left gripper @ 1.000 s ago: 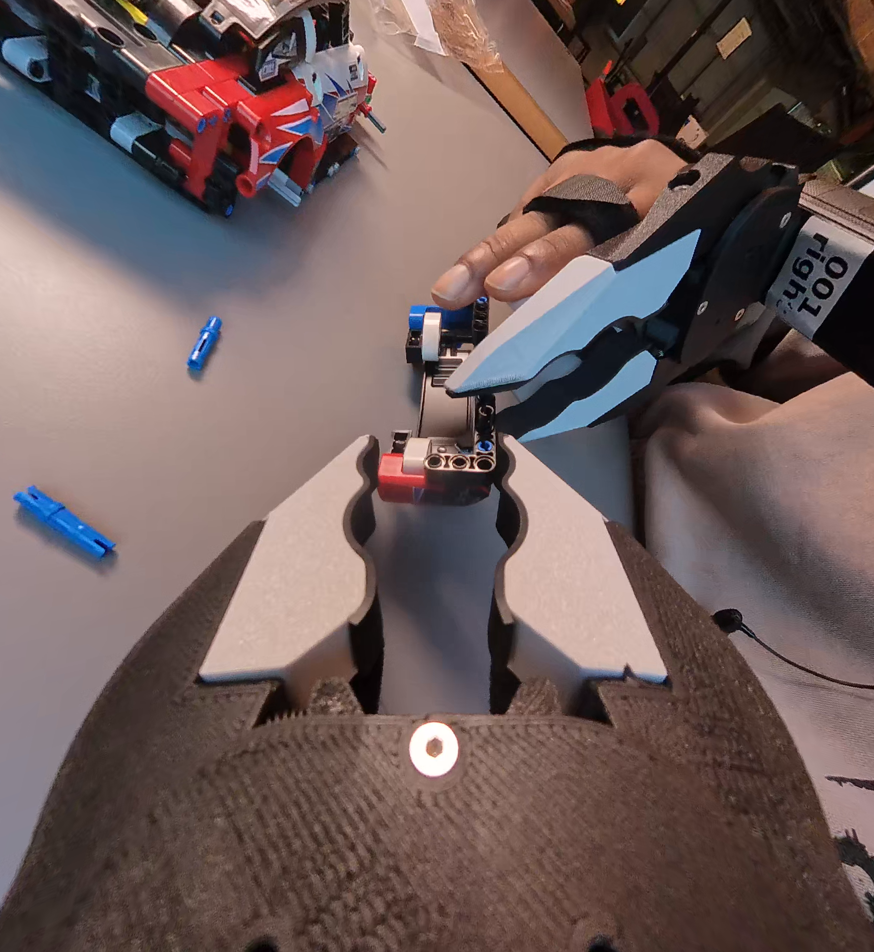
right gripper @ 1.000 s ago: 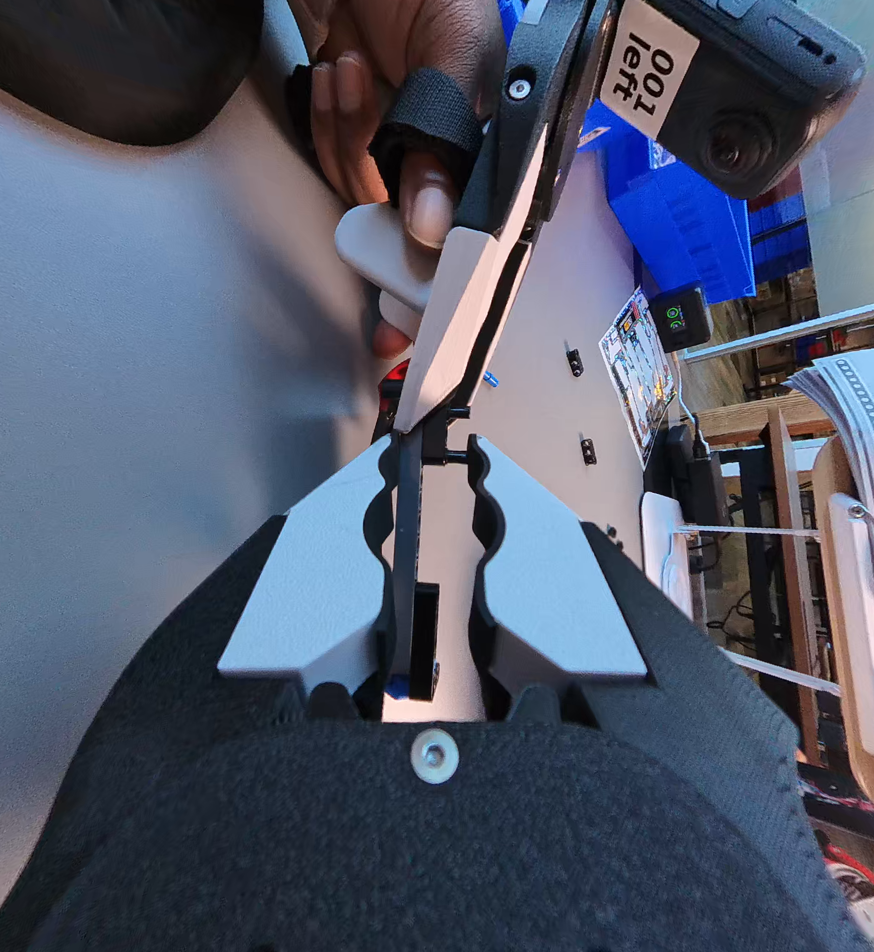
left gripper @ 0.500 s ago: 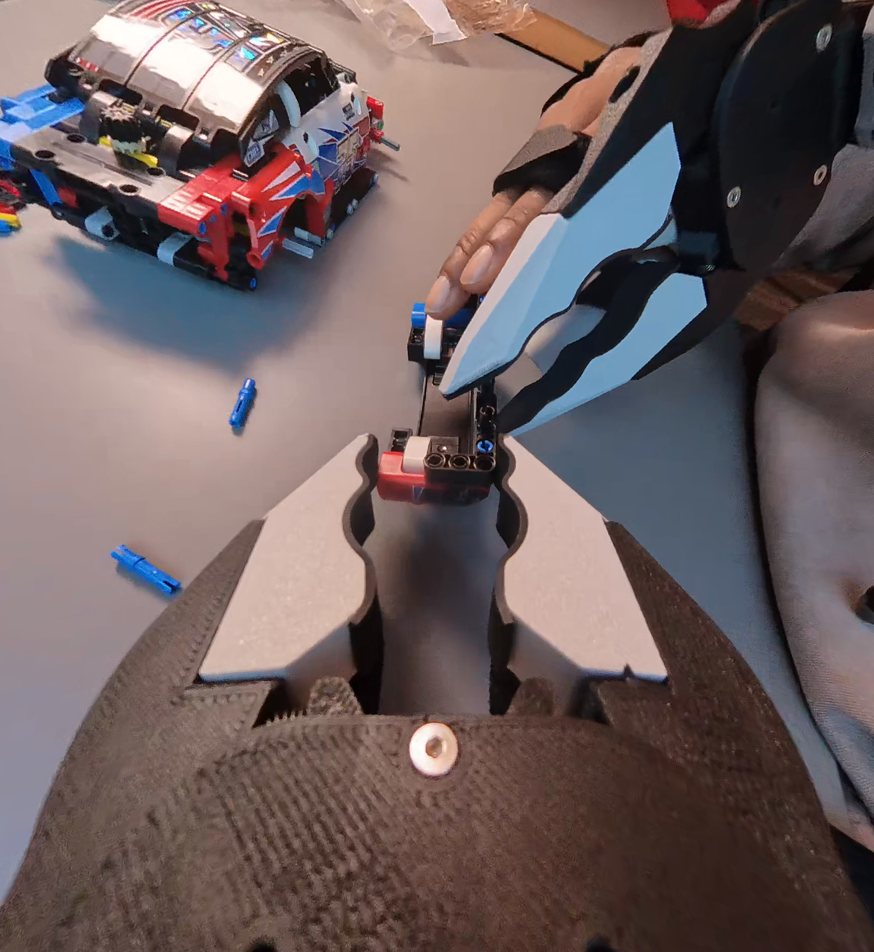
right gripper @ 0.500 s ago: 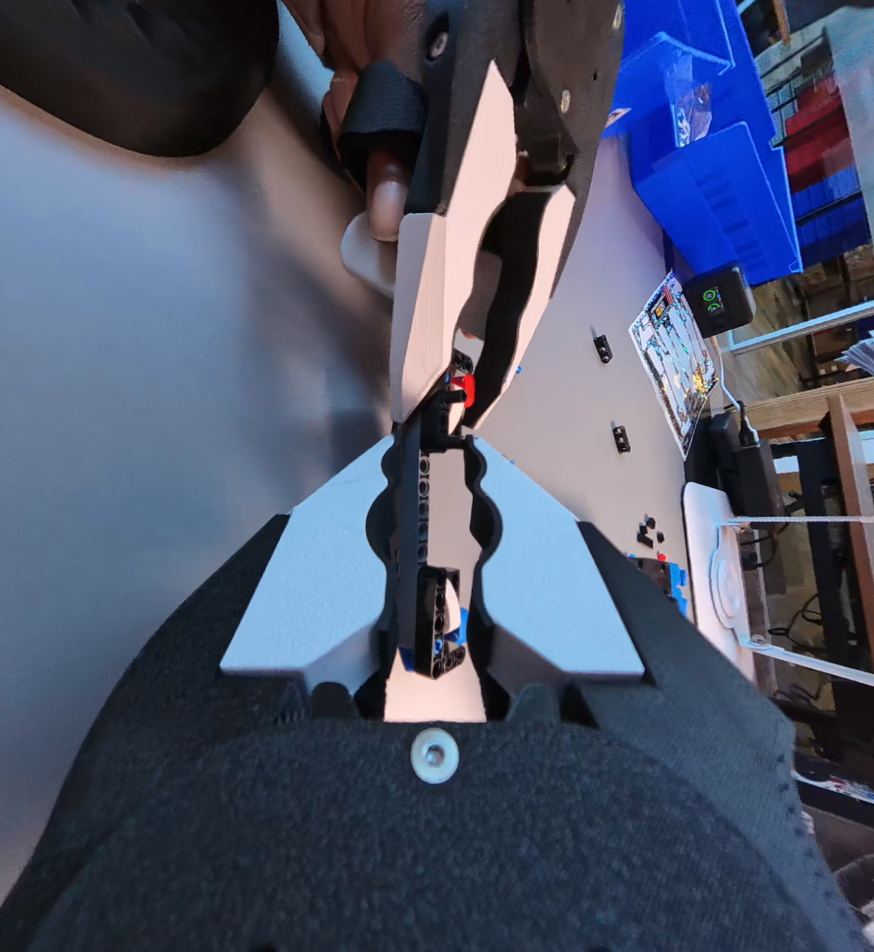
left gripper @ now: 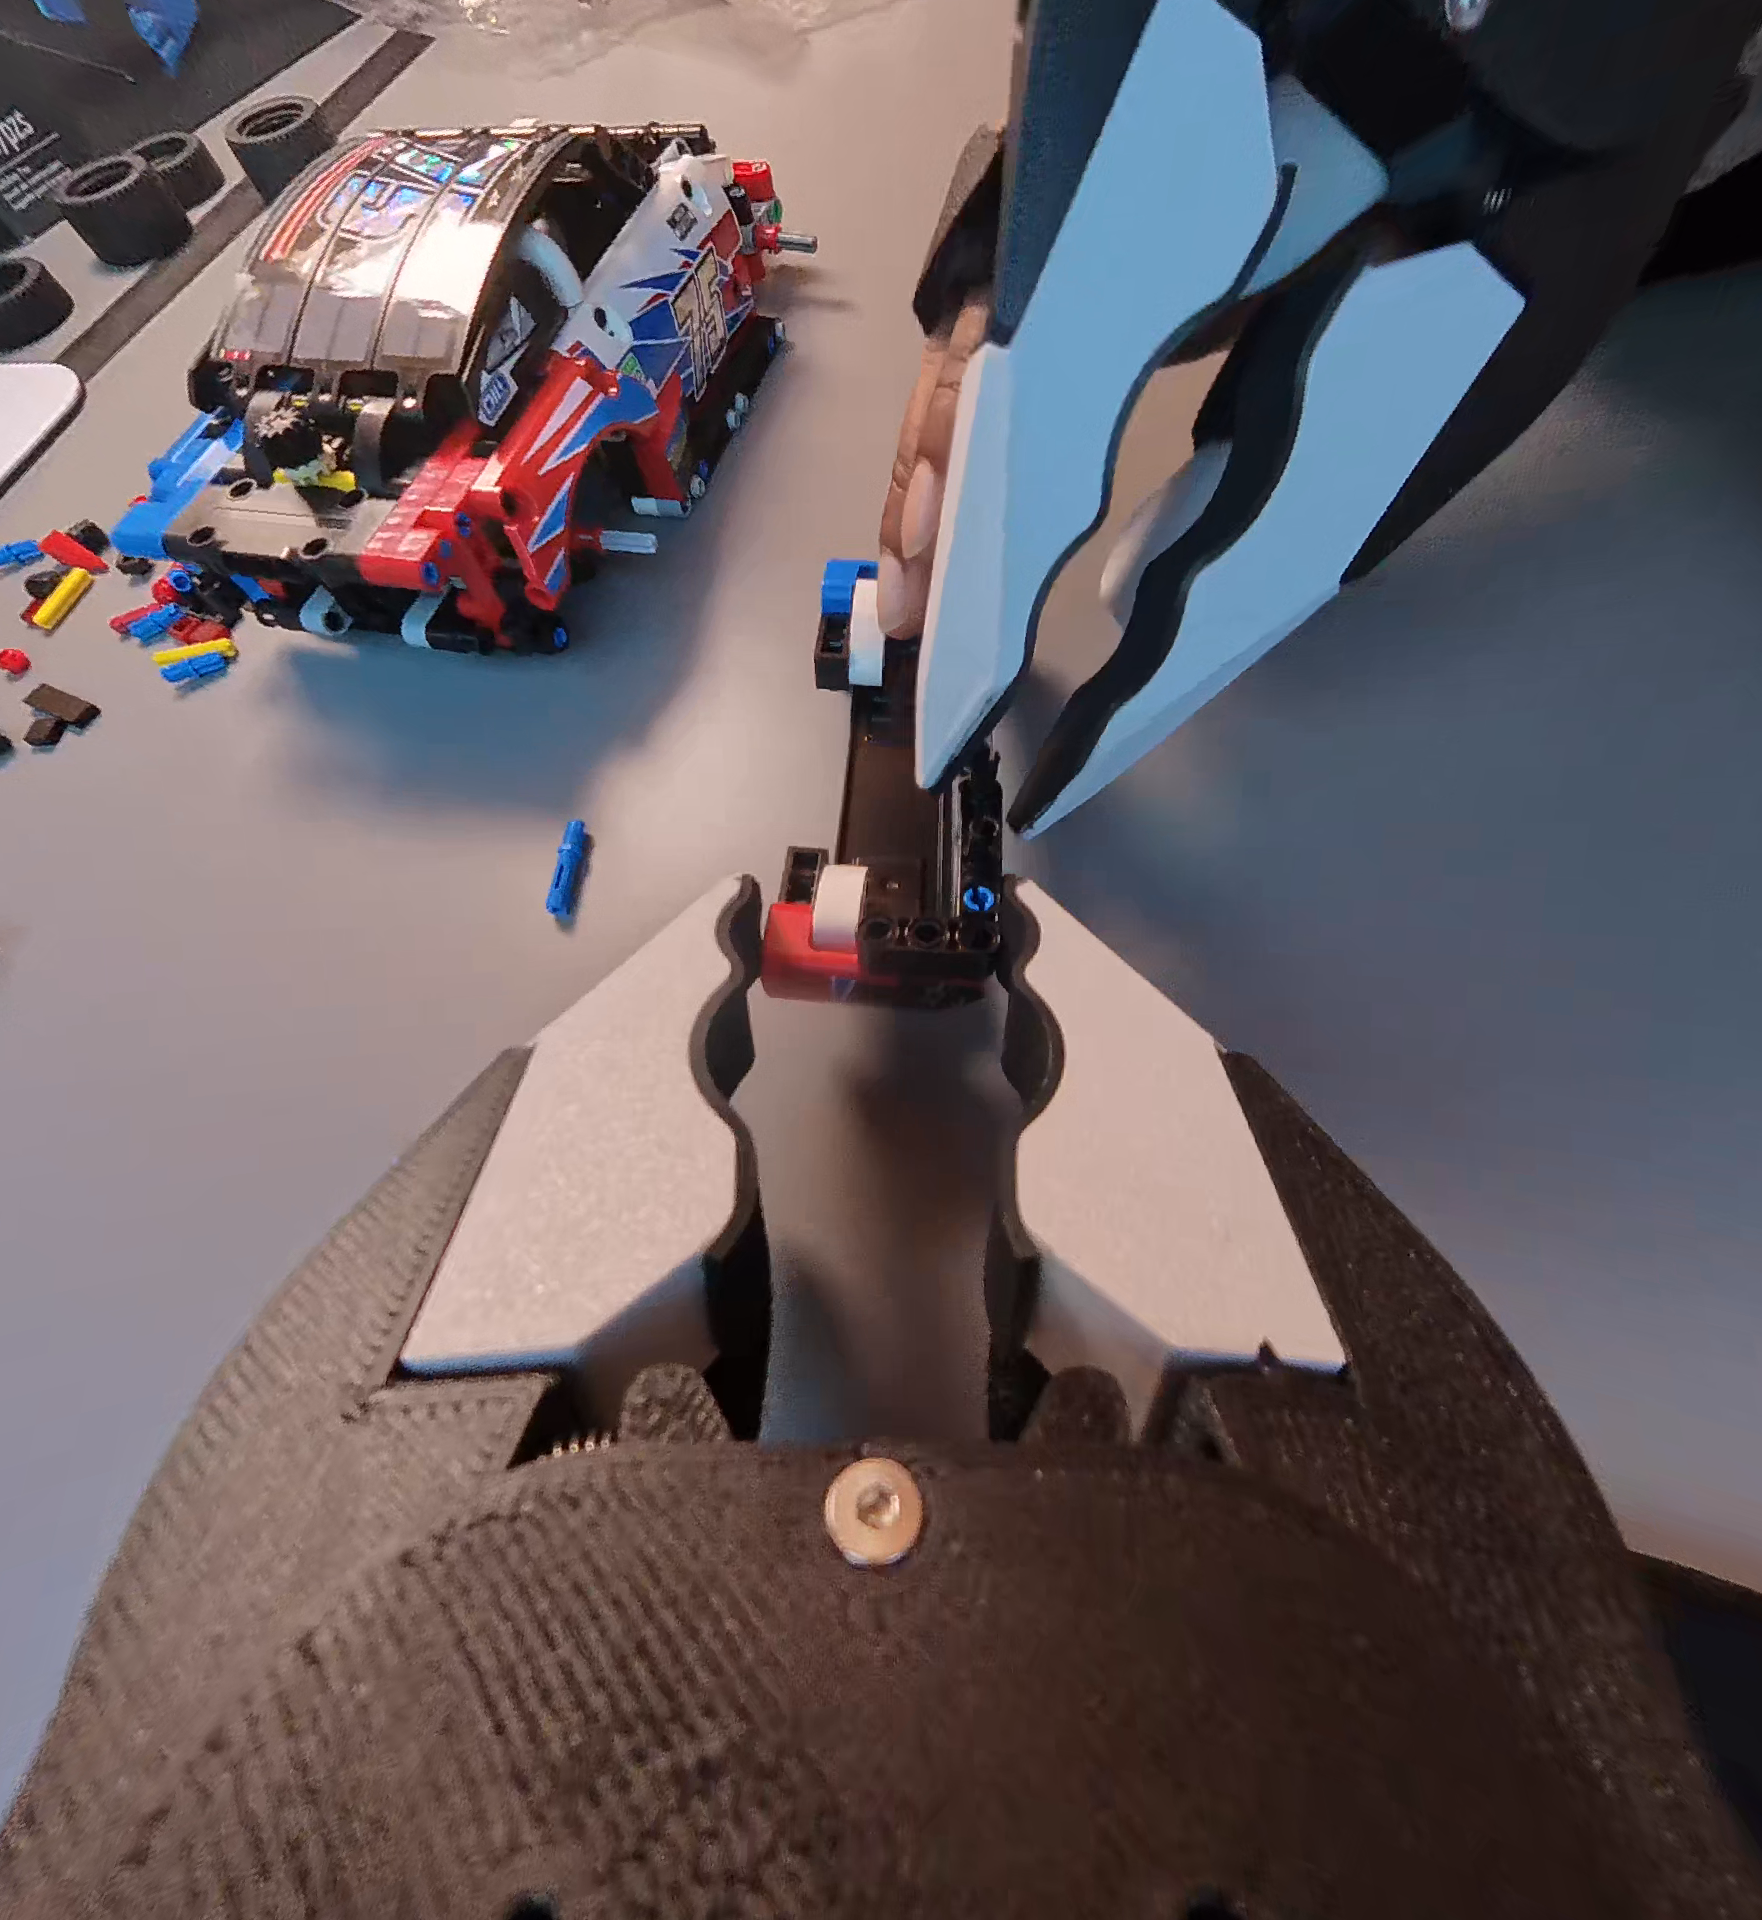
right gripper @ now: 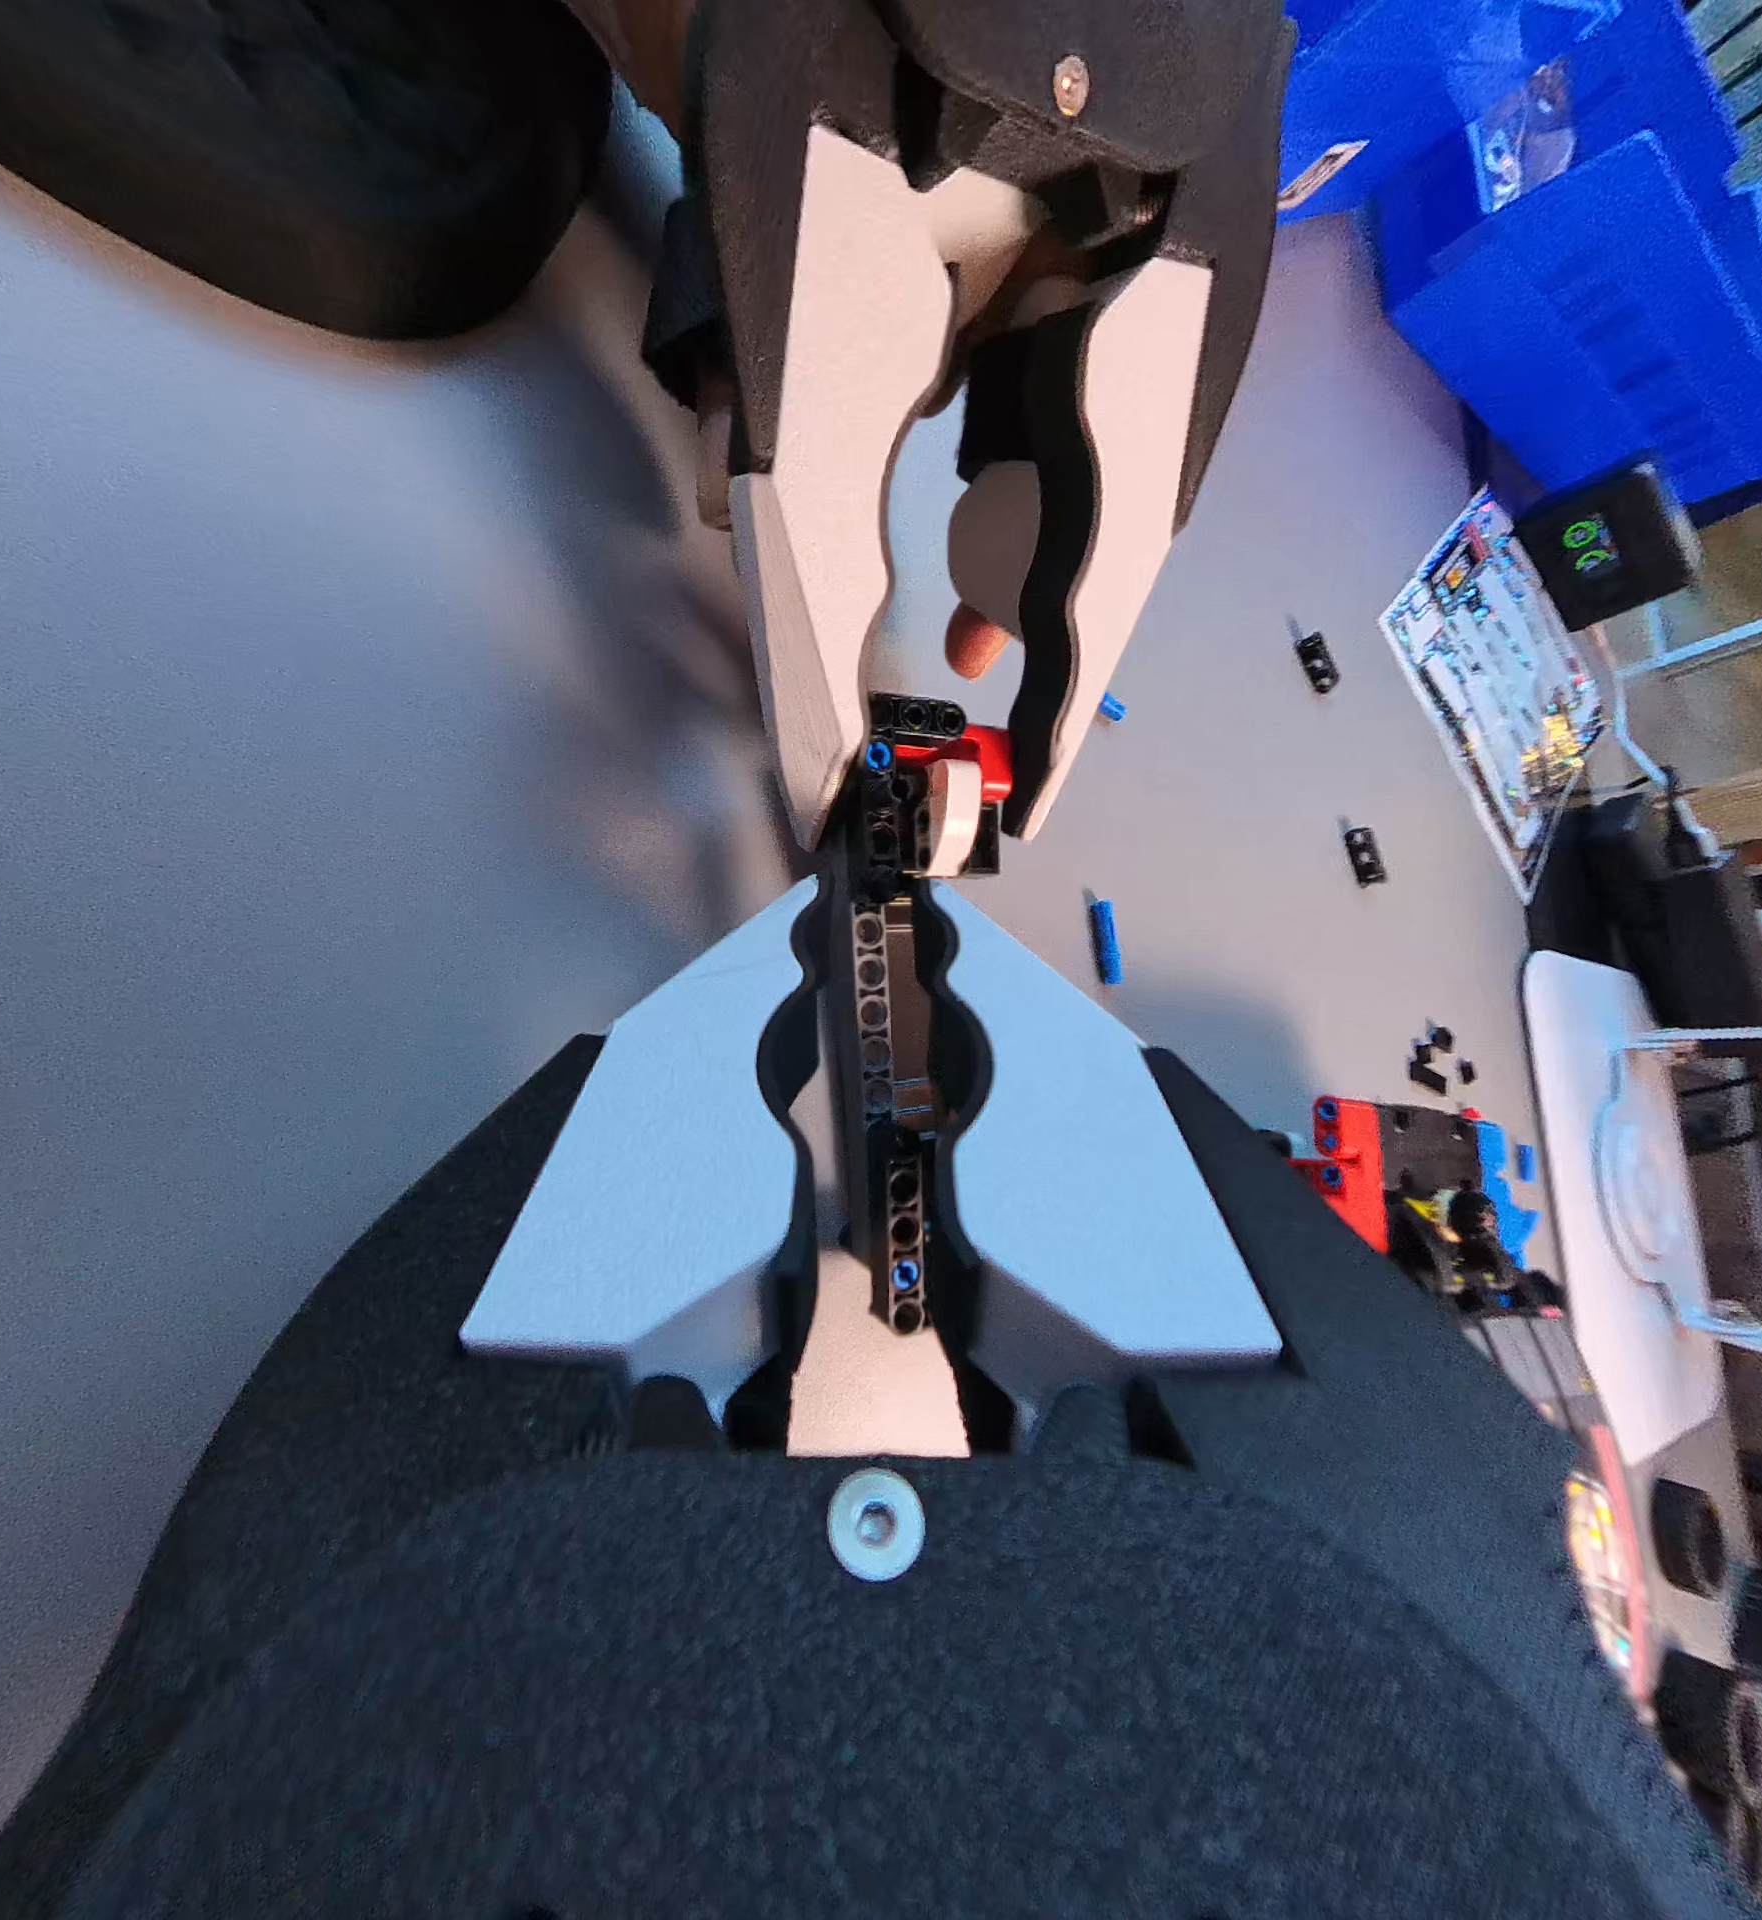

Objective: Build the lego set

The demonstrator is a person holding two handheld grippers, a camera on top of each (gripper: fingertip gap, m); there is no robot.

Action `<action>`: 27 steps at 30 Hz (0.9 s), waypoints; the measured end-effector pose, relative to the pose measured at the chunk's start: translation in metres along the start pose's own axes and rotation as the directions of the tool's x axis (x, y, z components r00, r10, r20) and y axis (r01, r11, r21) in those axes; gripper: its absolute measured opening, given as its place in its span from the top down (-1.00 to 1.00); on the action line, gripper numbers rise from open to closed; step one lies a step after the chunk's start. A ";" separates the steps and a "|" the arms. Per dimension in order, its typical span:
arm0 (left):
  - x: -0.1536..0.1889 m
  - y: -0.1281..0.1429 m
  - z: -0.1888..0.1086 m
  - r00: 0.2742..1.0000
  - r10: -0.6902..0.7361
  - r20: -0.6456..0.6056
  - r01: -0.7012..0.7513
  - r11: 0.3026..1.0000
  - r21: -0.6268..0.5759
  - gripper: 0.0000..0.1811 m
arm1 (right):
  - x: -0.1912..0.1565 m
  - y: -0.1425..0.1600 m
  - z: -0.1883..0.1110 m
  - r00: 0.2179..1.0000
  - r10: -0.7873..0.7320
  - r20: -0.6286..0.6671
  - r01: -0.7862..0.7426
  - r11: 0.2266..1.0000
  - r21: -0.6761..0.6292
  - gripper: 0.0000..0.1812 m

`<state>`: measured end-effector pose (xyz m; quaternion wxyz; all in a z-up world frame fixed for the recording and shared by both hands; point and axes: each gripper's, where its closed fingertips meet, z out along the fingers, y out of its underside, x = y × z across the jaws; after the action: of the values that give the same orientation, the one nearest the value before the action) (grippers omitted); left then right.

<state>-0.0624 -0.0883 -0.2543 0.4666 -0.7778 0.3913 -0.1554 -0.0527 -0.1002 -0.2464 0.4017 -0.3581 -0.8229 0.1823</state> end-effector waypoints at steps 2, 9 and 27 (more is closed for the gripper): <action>-0.002 0.000 0.000 0.999 0.041 0.030 -0.041 0.999 -0.003 0.52 | 0.000 0.000 -0.003 0.997 0.054 0.051 -0.054 0.999 -0.003 0.88; -0.004 0.001 0.000 0.977 0.178 0.114 -0.176 0.984 -0.034 0.52 | 0.002 -0.006 -0.005 0.983 0.106 0.147 -0.104 0.994 -0.027 0.90; -0.004 0.005 0.003 0.983 0.141 0.117 -0.136 0.989 -0.051 0.50 | -0.002 0.002 0.002 0.990 0.047 0.135 -0.035 0.995 -0.090 0.98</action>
<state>-0.0649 -0.0844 -0.2594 0.4821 -0.7666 0.4189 -0.0669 -0.0528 -0.1004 -0.2497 0.3246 -0.3788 -0.8481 0.1787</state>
